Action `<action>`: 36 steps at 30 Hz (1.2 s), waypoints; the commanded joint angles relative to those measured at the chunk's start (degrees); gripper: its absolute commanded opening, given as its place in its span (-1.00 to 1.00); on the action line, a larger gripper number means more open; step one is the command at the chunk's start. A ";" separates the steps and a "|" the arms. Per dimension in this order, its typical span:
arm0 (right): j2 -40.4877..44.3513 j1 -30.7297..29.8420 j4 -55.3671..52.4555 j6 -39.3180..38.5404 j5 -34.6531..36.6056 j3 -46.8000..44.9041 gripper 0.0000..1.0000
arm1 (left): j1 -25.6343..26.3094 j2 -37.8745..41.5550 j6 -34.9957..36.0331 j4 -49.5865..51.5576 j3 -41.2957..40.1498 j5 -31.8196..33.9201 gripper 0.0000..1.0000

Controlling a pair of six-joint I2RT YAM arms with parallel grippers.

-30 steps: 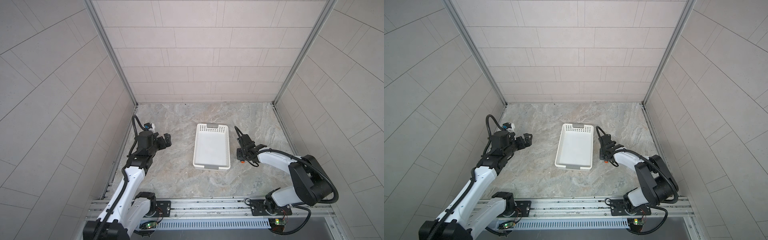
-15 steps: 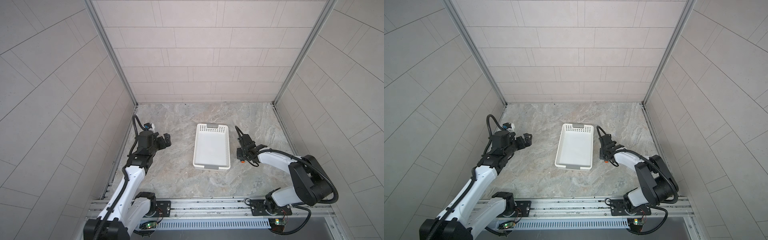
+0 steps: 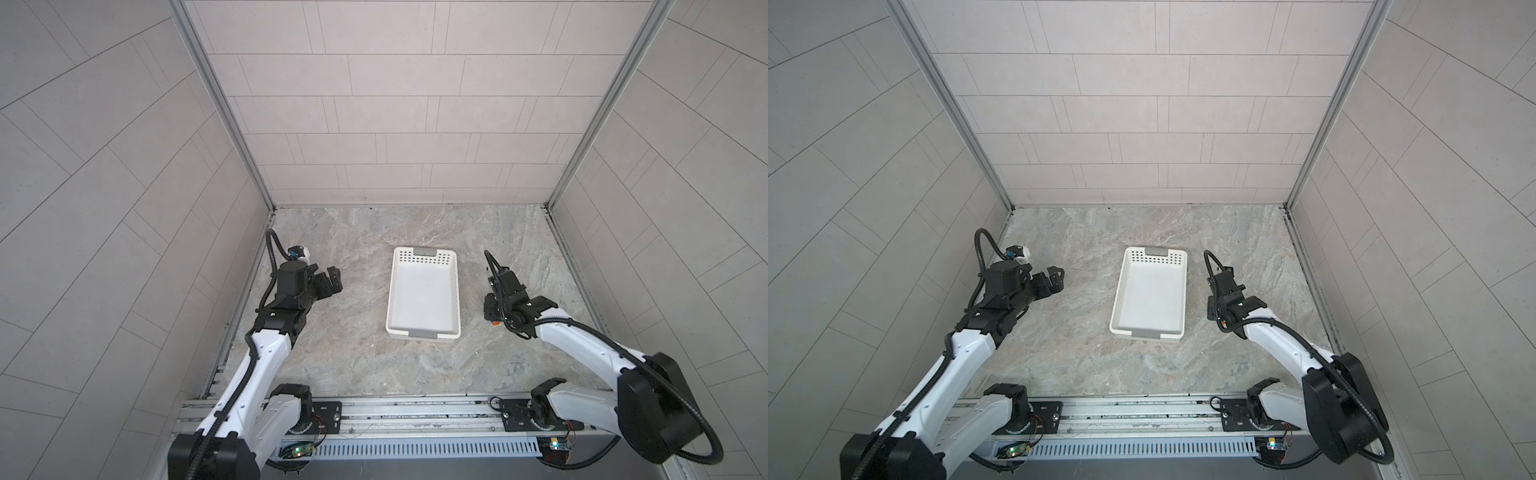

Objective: Put the screwdriver in the bin
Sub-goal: Pick up the screwdriver from the middle-right of the table, then place the screwdriver into the bin.

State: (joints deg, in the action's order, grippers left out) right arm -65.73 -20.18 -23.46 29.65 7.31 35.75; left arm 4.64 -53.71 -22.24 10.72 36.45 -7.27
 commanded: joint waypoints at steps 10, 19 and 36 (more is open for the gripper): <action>9.77 -4.12 -9.59 0.27 1.43 4.11 -0.75 | 0.25 -0.43 -0.74 -1.23 -0.24 1.12 0.99; 5.60 -18.32 -9.22 1.33 7.04 11.58 -0.75 | 0.28 -0.47 -0.57 -0.83 -0.06 1.63 0.99; -28.28 -27.19 1.84 -1.35 3.25 27.10 -0.72 | 0.27 0.73 -0.45 0.18 -0.34 2.92 0.99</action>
State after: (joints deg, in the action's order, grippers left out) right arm -91.98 -47.22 -23.88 28.51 10.90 60.99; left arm 4.67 -53.76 -22.24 10.79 36.45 -5.30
